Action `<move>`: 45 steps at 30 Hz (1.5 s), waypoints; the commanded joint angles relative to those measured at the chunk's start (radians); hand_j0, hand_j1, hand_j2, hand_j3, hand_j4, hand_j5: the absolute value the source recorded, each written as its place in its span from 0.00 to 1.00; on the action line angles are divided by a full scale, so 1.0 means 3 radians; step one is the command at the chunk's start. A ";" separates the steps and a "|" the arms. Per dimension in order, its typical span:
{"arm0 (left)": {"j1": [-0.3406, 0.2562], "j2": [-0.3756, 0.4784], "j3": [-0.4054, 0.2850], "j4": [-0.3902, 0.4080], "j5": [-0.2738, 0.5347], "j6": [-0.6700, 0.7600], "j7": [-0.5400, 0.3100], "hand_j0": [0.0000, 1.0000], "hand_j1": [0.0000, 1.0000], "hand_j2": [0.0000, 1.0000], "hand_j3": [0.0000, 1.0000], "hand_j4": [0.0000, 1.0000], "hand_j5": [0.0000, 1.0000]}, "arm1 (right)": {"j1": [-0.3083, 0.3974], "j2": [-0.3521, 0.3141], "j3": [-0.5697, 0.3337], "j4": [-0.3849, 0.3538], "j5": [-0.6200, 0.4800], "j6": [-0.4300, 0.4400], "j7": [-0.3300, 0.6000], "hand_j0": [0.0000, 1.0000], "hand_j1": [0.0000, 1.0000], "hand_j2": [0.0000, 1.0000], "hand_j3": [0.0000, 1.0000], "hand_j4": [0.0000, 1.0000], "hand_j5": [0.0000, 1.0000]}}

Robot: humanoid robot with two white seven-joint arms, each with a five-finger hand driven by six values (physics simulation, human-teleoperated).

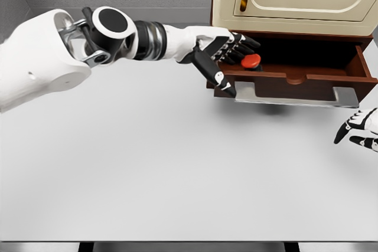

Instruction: Put the switch into the drawer with left arm, and close the drawer with right arm

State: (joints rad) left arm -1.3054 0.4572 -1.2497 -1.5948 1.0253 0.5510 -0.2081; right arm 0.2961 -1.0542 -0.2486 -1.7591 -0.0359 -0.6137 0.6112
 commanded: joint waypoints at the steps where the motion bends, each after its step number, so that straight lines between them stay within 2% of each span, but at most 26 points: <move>1: 0.0000 -0.0062 -0.0032 0.0008 0.0003 -0.0006 -0.0002 1.00 1.00 1.00 1.00 1.00 1.00 | 0.0000 -0.0004 0.0000 -0.0001 -0.0023 0.0009 -0.0001 0.50 0.50 0.50 0.50 0.50 0.50; 10: -0.0041 -0.0164 -0.0022 0.0039 -0.0033 -0.0108 -0.0027 1.00 1.00 1.00 1.00 1.00 1.00 | 0.0005 -0.0009 0.0005 -0.0001 -0.0023 0.0009 -0.0001 0.50 0.50 0.50 0.50 0.50 0.50; 14: -0.0102 -0.0338 -0.0002 0.0254 -0.0043 -0.0108 -0.0037 1.00 1.00 1.00 1.00 1.00 1.00 | 0.0005 -0.0009 0.0005 -0.0001 -0.0023 0.0009 -0.0001 0.50 0.50 0.50 0.50 0.50 0.50; 16: -0.0107 -0.0470 -0.0002 0.0442 -0.0079 -0.0118 -0.0043 1.00 1.00 1.00 1.00 1.00 1.00 | 0.0010 -0.0004 0.0000 -0.0001 -0.0023 0.0009 -0.0001 0.50 0.50 0.50 0.50 0.50 0.50; 18: -0.0102 -0.0491 -0.0002 0.0514 -0.0135 -0.0134 -0.0129 1.00 1.00 1.00 1.00 1.00 1.00 | 0.0010 -0.0004 0.0000 -0.0001 -0.0023 0.0009 -0.0001 0.50 0.50 0.50 0.50 0.50 0.50; 21: -0.0097 -0.0190 -0.0002 0.0356 -0.0120 -0.0241 -0.0334 1.00 1.00 1.00 1.00 1.00 1.00 | 0.0015 -0.0004 0.0000 -0.0001 -0.0023 0.0009 -0.0001 0.50 0.50 0.50 0.50 0.50 0.50; 22: -0.0092 -0.0077 0.0003 0.0218 -0.0120 -0.0246 -0.0411 1.00 1.00 1.00 1.00 1.00 1.00 | 0.0020 -0.0009 0.0005 -0.0001 -0.0023 0.0009 -0.0001 0.50 0.50 0.50 0.50 0.50 0.50; 24: -0.0087 0.0204 0.0014 -0.0241 -0.0084 -0.0251 -0.0457 1.00 1.00 1.00 1.00 1.00 1.00 | 0.0020 -0.0009 0.0005 -0.0001 -0.0023 0.0009 -0.0001 0.50 0.50 0.50 0.50 0.50 0.50; 26: -0.0087 0.0245 0.0019 -0.0324 -0.0017 -0.0251 -0.0462 1.00 1.00 1.00 1.00 1.00 1.00 | 0.0020 -0.0004 0.0000 -0.0001 -0.0023 0.0009 -0.0001 0.50 0.50 0.50 0.50 0.50 0.50; 30: -0.0046 0.0148 0.0014 -0.0248 -0.0058 -0.0251 -0.0457 1.00 1.00 1.00 1.00 1.00 1.00 | 0.0020 -0.0004 0.0000 -0.0001 -0.0023 0.0009 -0.0001 0.50 0.50 0.50 0.50 0.50 0.50; 32: -0.0041 0.0056 0.0014 -0.0012 -0.0063 -0.0272 -0.0462 1.00 1.00 1.00 1.00 1.00 1.00 | 0.0020 -0.0004 0.0005 -0.0001 -0.0023 0.0009 -0.0001 0.50 0.50 0.50 0.50 0.50 0.50; 34: -0.0041 0.0020 0.0014 0.0100 -0.0063 -0.0313 -0.0467 1.00 1.00 1.00 1.00 1.00 1.00 | 0.0020 -0.0004 0.0000 -0.0001 -0.0023 0.0009 -0.0001 0.50 0.50 0.50 0.50 0.50 0.50; 45: -0.0041 -0.0174 0.0003 0.0238 -0.0069 -0.0318 -0.0467 1.00 1.00 1.00 1.00 1.00 1.00 | 0.0020 -0.0009 0.0005 -0.0001 -0.0023 0.0009 -0.0001 0.50 0.50 0.50 0.50 0.50 0.50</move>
State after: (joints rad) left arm -1.3177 0.4183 -1.2497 -1.5348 1.0025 0.4571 -0.3482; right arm 0.3022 -1.0553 -0.2474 -1.7591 -0.0358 -0.6137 0.6112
